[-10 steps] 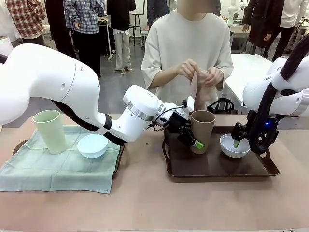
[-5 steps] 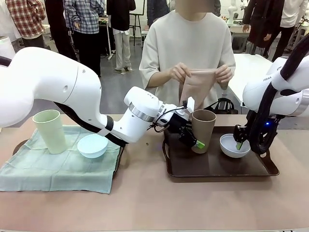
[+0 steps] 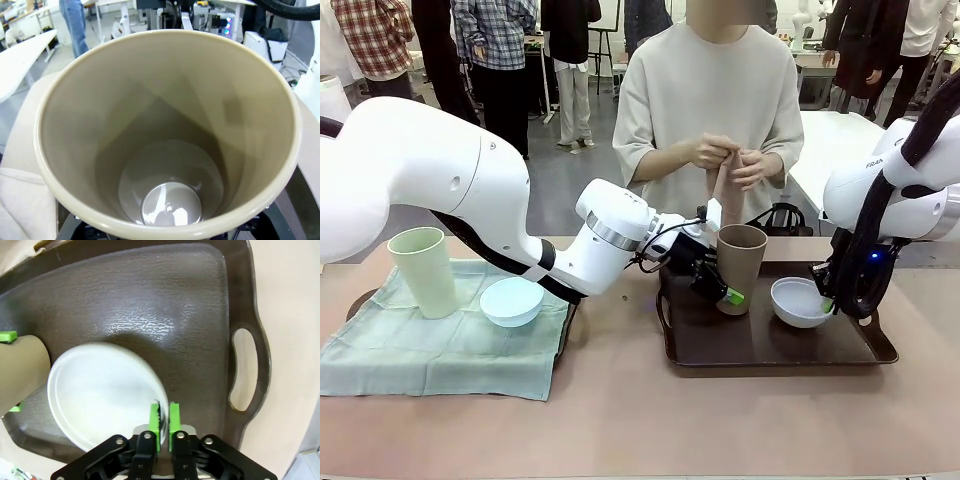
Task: Set up a tray with a mat and arrange the tableware.
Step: Pick up the Picnic Bowl and Reusable plastic cup from the Handle tray in front of the human's position and hold them in the air.
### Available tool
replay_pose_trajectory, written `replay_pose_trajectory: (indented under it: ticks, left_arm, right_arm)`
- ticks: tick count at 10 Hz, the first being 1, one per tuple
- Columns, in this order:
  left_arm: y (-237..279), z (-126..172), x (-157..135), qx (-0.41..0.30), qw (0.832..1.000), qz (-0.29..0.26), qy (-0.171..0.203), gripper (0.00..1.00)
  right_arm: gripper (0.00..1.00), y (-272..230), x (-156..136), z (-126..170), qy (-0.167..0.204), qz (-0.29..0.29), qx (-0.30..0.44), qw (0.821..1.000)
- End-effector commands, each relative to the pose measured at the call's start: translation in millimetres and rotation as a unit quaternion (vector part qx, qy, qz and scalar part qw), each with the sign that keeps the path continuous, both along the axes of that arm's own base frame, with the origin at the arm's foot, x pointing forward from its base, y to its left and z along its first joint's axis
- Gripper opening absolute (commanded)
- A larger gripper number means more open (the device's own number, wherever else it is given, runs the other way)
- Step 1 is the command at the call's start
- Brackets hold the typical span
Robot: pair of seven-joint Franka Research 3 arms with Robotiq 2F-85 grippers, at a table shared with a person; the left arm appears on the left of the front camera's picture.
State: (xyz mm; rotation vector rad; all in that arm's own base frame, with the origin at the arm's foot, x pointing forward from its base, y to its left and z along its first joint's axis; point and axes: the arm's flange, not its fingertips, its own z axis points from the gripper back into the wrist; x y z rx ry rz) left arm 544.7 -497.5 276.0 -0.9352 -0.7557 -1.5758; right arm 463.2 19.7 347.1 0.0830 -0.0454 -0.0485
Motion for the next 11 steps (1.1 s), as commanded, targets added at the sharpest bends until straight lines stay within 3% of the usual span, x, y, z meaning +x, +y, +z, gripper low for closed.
replay_pose_trajectory:
  ticks: [1, 2, 3, 5, 8, 11]
  left_arm:
    - [5, 4, -6, -0.02, 1.0, 0.007, -0.014, 0.0]
    - [7, 9, -8, -0.018, 1.0, 0.009, -0.016, 0.22]
    - [11, 23, -14, -0.01, 1.0, 0.015, -0.004, 0.0]
    - [34, 71, -36, -0.004, 1.0, 0.023, -0.003, 0.0]
    - [58, 145, -82, 0.003, 0.998, 0.054, -0.032, 0.0]
    - [63, 200, -120, 0.003, 0.994, 0.077, -0.074, 0.0]
  right_arm:
    - [0.0, -1, -3, -7, -0.008, 0.005, -0.001, 1.0]
    - [0.0, -1, -5, -2, -0.015, -0.002, 0.003, 1.0]
    - [0.0, 0, -16, 14, -0.016, 0.0, 0.009, 1.0]
    - [0.0, -3, -55, 76, -0.048, -0.006, 0.007, 0.999]
    - [0.0, -10, -112, 167, -0.094, -0.044, -0.021, 0.994]
    - [0.0, -5, -154, 223, -0.131, -0.04, -0.01, 0.99]
